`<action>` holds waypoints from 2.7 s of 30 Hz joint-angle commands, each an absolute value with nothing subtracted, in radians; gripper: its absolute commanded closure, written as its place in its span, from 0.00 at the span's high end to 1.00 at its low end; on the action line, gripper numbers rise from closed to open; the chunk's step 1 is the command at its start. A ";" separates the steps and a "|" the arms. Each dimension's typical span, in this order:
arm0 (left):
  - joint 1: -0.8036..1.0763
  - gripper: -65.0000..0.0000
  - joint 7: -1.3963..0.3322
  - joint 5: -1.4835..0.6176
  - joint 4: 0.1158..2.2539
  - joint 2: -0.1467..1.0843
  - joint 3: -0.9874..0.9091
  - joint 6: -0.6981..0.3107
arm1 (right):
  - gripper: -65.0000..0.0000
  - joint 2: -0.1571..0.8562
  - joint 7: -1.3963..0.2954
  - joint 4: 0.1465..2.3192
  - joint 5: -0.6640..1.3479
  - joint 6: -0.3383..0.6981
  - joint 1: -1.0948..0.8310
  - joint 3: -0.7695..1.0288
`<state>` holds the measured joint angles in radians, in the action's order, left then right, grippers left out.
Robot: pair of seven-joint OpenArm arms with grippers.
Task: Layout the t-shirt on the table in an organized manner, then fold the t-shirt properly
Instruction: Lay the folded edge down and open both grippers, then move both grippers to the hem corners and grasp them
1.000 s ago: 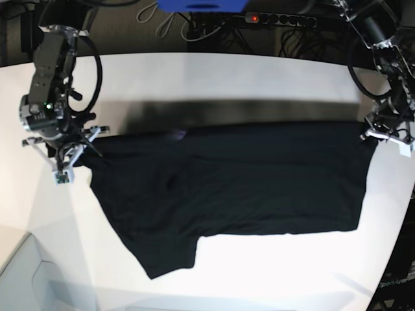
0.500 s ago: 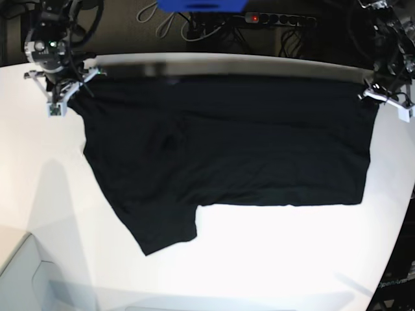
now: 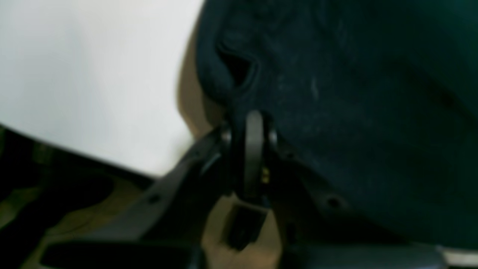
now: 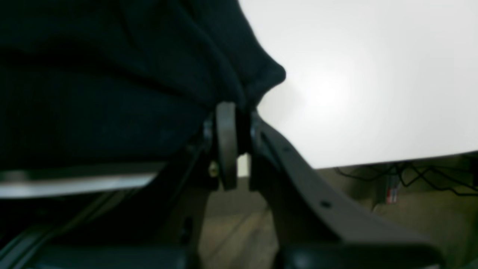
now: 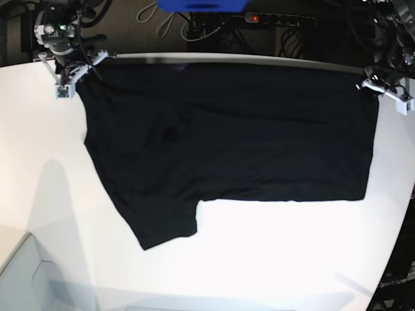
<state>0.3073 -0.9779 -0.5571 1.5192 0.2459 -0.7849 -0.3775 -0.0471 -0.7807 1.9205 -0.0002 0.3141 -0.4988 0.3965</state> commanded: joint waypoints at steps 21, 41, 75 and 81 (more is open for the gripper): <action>0.282 0.42 -0.964 -0.570 1.610 0.222 -0.998 -0.440 | 0.48 -0.067 -0.762 1.946 -0.002 0.305 -0.473 0.549; -0.015 0.42 -0.964 -0.558 1.584 0.222 -1.058 -0.429 | 0.48 -0.061 -0.765 1.975 -0.002 0.305 -0.332 0.544; -0.522 0.84 -0.369 0.102 0.625 0.280 -0.688 -0.427 | 0.48 0.036 -0.765 1.621 -0.005 0.305 0.130 0.278; -0.536 0.84 -0.344 0.104 0.561 0.298 -0.688 -0.427 | 0.48 0.035 -0.762 1.609 -0.005 0.305 0.131 0.278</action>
<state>-0.5171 -0.3119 0.1009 0.5571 0.2882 -0.6884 -0.4271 0.0277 -0.7826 1.5974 -0.0143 0.3069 0.1104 0.2783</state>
